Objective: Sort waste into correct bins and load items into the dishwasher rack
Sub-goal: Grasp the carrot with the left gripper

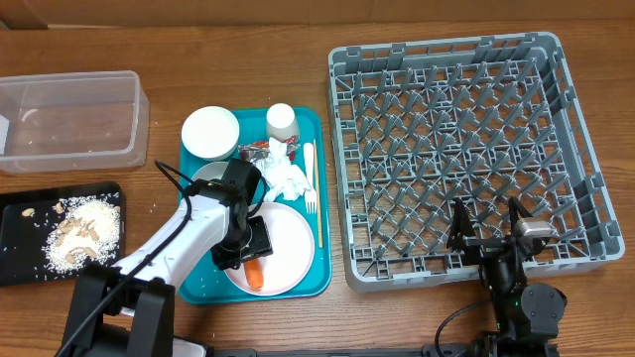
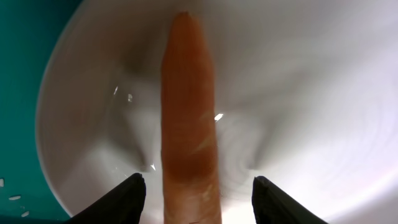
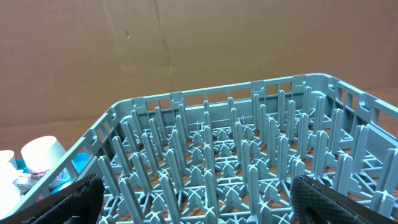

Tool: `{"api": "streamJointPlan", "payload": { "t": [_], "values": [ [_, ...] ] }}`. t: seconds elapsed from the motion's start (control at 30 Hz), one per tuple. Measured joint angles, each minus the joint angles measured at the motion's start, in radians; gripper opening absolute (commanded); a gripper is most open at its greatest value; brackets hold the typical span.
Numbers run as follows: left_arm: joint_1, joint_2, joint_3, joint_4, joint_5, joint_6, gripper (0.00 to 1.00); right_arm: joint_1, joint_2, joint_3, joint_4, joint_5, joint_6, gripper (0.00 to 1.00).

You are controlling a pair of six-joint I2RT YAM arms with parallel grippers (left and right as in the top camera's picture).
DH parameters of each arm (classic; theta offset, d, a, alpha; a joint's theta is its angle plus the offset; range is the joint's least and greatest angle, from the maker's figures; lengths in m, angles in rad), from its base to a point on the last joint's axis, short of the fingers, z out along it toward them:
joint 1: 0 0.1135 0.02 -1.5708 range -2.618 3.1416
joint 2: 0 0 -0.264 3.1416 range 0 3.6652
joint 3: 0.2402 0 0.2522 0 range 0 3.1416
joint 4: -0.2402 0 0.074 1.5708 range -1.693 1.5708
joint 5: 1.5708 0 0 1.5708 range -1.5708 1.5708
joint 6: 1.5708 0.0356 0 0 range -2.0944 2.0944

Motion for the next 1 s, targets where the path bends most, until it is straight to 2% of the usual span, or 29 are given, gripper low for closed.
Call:
{"api": "streamJointPlan", "payload": {
  "t": [0.4, 1.0],
  "values": [
    [0.000, 0.000, 0.000, 0.000, -0.003, -0.006, 0.57, 0.000, 0.000, 0.000, 0.000, 0.000, 0.000, 1.00],
    [0.000, 0.000, -0.038, 0.029, -0.003, -0.015, 0.60, 0.000, 0.000, 0.000, 0.000, 0.000, 0.000, 1.00]
  ]
}}
